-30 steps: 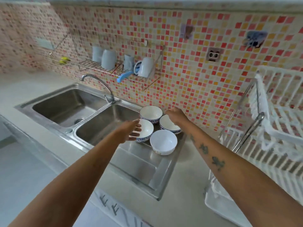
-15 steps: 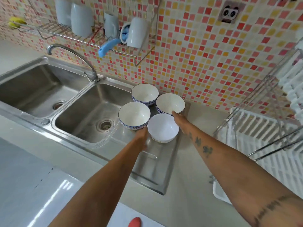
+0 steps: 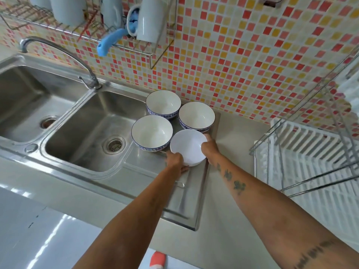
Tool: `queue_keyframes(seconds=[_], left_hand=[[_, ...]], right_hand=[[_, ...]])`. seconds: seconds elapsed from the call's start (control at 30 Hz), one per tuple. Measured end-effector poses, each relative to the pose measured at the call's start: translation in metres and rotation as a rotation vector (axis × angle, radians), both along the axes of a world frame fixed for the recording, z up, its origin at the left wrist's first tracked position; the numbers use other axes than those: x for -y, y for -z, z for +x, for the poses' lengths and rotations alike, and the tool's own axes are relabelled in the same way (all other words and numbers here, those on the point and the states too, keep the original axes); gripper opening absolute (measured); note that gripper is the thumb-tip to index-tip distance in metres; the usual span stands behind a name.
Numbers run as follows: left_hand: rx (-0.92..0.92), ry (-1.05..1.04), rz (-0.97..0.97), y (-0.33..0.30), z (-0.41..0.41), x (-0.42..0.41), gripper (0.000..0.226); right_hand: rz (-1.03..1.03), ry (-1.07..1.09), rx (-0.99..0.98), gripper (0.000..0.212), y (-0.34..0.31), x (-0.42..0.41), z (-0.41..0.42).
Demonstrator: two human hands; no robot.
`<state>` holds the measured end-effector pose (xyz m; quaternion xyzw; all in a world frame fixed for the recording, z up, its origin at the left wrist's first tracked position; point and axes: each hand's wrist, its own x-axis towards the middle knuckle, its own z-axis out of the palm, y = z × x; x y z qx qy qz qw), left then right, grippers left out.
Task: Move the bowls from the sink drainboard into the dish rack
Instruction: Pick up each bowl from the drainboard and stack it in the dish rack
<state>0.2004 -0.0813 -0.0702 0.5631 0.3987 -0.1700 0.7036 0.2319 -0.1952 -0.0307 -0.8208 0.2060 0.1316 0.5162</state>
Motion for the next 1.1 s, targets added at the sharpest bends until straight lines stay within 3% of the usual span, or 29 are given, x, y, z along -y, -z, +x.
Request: queue_keyframes(seconds=[0.3,0.47,0.7,0.8,0.87,0.97,1.03,1.1], left_hand=[[0.114,0.015,-0.031,0.006,-0.013,0.003,0.045],[0.196,-0.102,-0.274,-0.037,-0.031,0.011,0.043],[0.418,-0.05,-0.57,-0.159,-0.024,0.005,0.065],[0.504,0.01,-0.59,-0.223,-0.029,0.015,0.051],[0.589,0.104,-0.587,-0.265,-0.033,0.026,0.047],[0.75,0.267,-0.6,-0.321,-0.048,0.052,0.047],[0.843,0.381,-0.61,-0.353,-0.061,0.073,0.042],[0.885,0.527,-0.631,-0.379,-0.071,0.099,0.05]], right_hand=[[0.007,0.056,-0.021,0.047,-0.004,0.005,-0.008],[0.094,0.103,0.066,0.039,-0.047,0.002,-0.018],[0.134,0.022,0.453,0.019,-0.184,0.009,-0.036],[0.121,0.018,0.621,0.024,-0.24,0.022,-0.055],[0.086,0.038,0.74,0.031,-0.277,0.034,-0.073],[0.055,0.066,0.942,0.016,-0.329,0.059,-0.108],[0.025,0.097,1.048,0.019,-0.356,0.081,-0.13],[0.0,0.162,1.116,0.022,-0.378,0.112,-0.151]])
